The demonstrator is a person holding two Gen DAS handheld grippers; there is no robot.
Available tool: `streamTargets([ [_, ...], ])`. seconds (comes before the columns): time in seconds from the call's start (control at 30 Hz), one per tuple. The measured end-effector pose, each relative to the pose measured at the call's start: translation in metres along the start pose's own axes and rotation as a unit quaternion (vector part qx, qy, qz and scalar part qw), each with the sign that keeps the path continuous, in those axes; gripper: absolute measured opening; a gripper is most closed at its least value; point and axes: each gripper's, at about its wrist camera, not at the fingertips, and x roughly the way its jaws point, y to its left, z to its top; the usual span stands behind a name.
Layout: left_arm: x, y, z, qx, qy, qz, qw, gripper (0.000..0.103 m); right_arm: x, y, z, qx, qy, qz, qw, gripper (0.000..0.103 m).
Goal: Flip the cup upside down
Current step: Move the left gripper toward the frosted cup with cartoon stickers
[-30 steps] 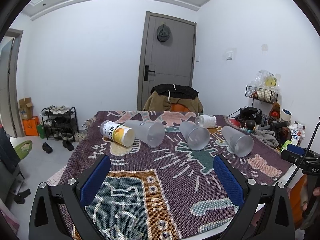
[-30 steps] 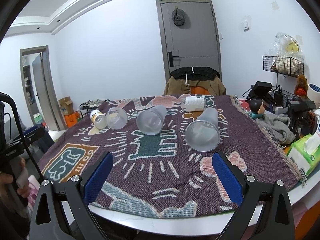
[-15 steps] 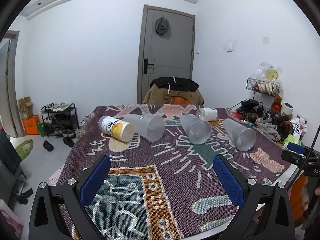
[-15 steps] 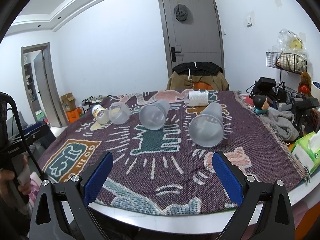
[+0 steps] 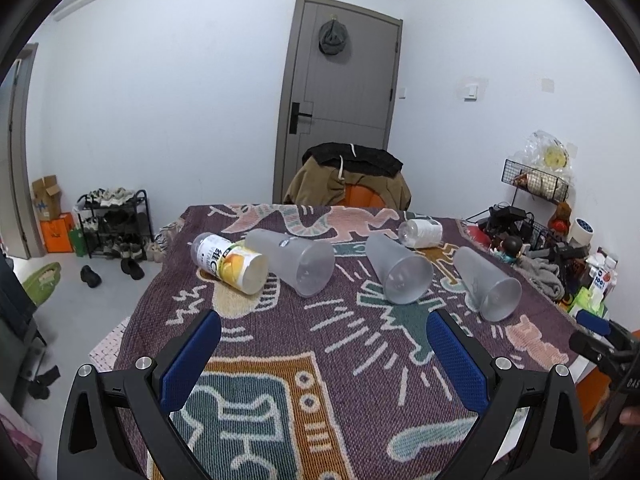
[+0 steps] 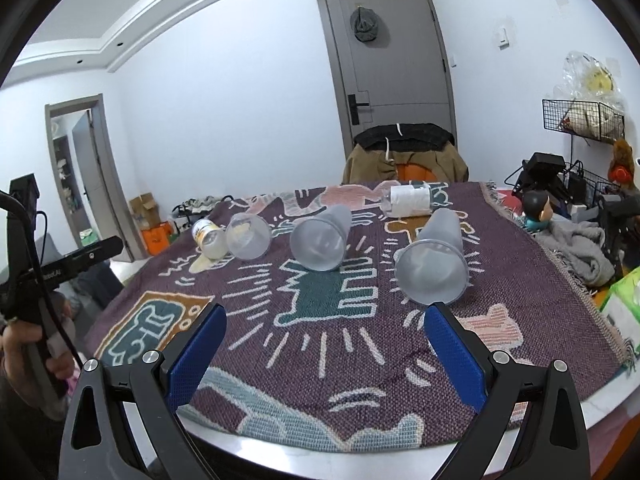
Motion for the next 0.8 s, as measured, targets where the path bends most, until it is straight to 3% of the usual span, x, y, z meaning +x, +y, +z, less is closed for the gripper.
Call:
streamTargets([
  [0.17,0.016,0.007,0.021,-0.016,0.015,0.001,0.9998,0.103,0.004,0.004,0.007,-0.018,-0.003,-0.026,0.999,0.1],
  [0.43,0.048,0.018,0.054,-0.046,0.046,-0.01,0.9978,0.103,0.019,0.002,0.019,-0.007,0.006,-0.028,1.0,0.1],
  [0.8,0.115,0.031,0.08,-0.096,0.123,-0.021,0.9875,0.1,0.04,-0.015,0.044,0.038,0.013,-0.03,0.999,0.1],
])
